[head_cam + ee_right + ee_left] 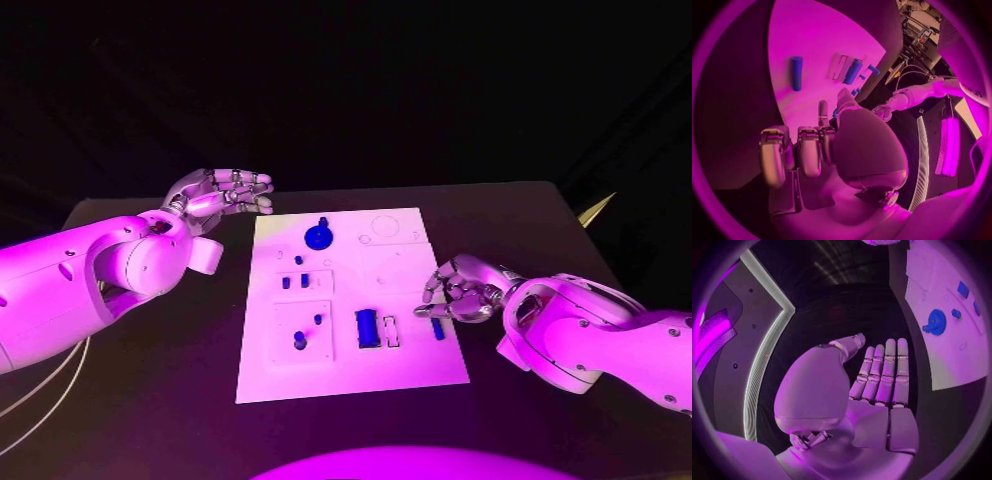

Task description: Assemble the parts on the task board

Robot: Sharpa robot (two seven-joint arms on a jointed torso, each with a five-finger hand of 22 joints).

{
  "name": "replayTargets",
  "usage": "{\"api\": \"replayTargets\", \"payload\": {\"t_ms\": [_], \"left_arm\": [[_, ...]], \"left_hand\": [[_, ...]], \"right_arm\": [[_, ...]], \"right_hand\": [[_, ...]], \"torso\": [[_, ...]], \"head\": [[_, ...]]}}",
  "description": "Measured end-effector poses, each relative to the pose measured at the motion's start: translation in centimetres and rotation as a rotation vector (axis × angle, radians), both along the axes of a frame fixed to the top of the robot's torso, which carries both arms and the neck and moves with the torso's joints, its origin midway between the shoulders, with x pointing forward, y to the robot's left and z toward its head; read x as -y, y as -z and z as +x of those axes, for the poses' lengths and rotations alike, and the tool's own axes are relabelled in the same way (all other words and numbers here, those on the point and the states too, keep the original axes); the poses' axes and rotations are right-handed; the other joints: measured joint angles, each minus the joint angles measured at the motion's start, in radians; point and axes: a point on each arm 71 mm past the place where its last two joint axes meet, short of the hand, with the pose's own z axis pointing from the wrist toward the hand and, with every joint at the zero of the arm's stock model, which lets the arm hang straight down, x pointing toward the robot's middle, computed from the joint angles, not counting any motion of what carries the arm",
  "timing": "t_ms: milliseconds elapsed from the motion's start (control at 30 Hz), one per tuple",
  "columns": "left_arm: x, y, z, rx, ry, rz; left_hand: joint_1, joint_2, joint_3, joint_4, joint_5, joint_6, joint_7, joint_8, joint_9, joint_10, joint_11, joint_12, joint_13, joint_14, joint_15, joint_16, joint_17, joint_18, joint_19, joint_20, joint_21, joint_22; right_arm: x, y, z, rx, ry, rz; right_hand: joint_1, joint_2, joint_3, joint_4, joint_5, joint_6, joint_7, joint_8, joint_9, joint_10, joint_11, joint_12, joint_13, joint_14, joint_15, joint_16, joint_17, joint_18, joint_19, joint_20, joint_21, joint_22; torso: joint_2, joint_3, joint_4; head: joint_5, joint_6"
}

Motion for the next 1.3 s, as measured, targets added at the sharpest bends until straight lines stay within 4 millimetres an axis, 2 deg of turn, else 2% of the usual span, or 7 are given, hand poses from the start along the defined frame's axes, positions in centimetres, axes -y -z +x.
{"api": "replayTargets", "payload": {"t_ms": [200,367,467,600,1100,1300], "left_arm": [[-0.1,-0.1,0.0,0.007,-0.003,-0.002],[-0.1,-0.1,0.0,0.015,-0.005,-0.005],[-0.2,-0.2,0.0,0.020,-0.007,-0.007],[-0.2,-0.2,0.0,0.024,-0.008,-0.010],[-0.3,-0.2,-0.1,0.026,-0.004,-0.015],[-0.3,-0.2,-0.1,0.025,-0.002,-0.016]], "left_hand": [[0.000,0.000,0.000,0.000,0.000,0.000,0.000,0.000,0.000,0.000,0.000,0.000,0.000,0.000,0.000,0.000,0.000,0.000,0.000,0.000,0.000,0.000],[0.000,0.000,0.000,0.000,0.000,0.000,0.000,0.000,0.000,0.000,0.000,0.000,0.000,0.000,0.000,0.000,0.001,0.000,0.000,0.000,0.000,-0.002],[0.000,0.000,0.000,0.000,0.000,0.000,0.000,0.001,0.000,0.000,0.000,0.000,0.000,0.000,0.000,0.000,0.001,0.000,0.000,0.000,0.000,-0.002],[0.000,0.000,0.000,0.000,0.000,0.000,0.000,0.004,0.000,0.000,0.000,0.000,0.000,0.000,0.000,0.000,0.001,0.000,0.003,-0.003,-0.004,-0.002],[0.000,0.000,0.000,0.000,0.000,0.000,0.000,0.004,-0.001,0.000,0.000,0.000,-0.001,0.000,0.000,0.000,0.001,0.000,0.007,0.000,-0.004,-0.004],[0.000,0.000,0.000,0.000,0.000,0.000,0.000,0.004,-0.001,0.000,0.000,0.000,-0.001,0.000,0.000,0.000,0.001,0.000,0.007,0.000,-0.004,-0.004]], "right_arm": [[1.6,0.4,-0.5,-0.002,0.023,-0.044],[2.4,1.1,-1.0,-0.004,0.029,-0.091],[2.3,1.7,-1.3,-0.012,0.026,-0.112],[1.9,2.2,-1.4,-0.018,0.019,-0.129],[1.1,3.4,-1.1,-0.023,0.015,-0.163],[0.6,3.6,-0.9,-0.015,0.007,-0.168]], "right_hand": [[0.000,0.000,0.000,0.000,0.000,-0.003,0.003,-0.005,-0.003,0.002,0.002,-0.002,0.000,0.003,0.003,0.000,0.000,0.000,0.000,0.000,0.000,0.000],[-0.004,-0.004,0.003,-0.003,-0.004,0.002,-0.001,-0.004,-0.003,0.003,0.003,-0.002,0.000,0.003,0.003,0.000,0.000,0.000,-0.002,0.002,0.000,0.000],[-0.004,-0.004,0.003,-0.003,-0.004,0.014,-0.002,-0.004,-0.003,0.003,0.003,-0.002,0.000,0.003,0.003,0.000,0.000,0.000,0.000,0.007,0.000,0.000],[-0.017,-0.017,0.006,0.000,-0.008,0.027,-0.005,-0.004,-0.003,0.003,0.003,-0.002,0.000,0.003,0.003,0.000,0.000,0.000,0.000,0.007,0.000,0.000],[-0.021,-0.013,0.006,0.000,-0.008,0.030,-0.008,-0.004,0.000,0.003,0.003,-0.002,0.000,0.003,0.003,0.000,0.000,0.000,0.000,0.007,0.000,0.001],[-0.025,-0.009,0.006,0.000,-0.008,0.038,-0.011,0.009,0.006,0.003,0.003,-0.002,0.000,0.003,0.003,0.000,0.001,0.000,0.000,0.007,0.000,0.001]], "torso": [[0.000,0.0002,-0.0003],[0.000,0.0002,0.0002],[0.001,0.0002,0.0014],[0.001,0.0004,0.0027],[0.001,-0.0001,0.0028],[0.001,-0.0001,0.0028]], "head": [[-0.010,0.002],[-0.009,0.001],[-0.008,0.000],[-0.008,-0.002],[-0.005,-0.006],[-0.004,-0.007]]}}
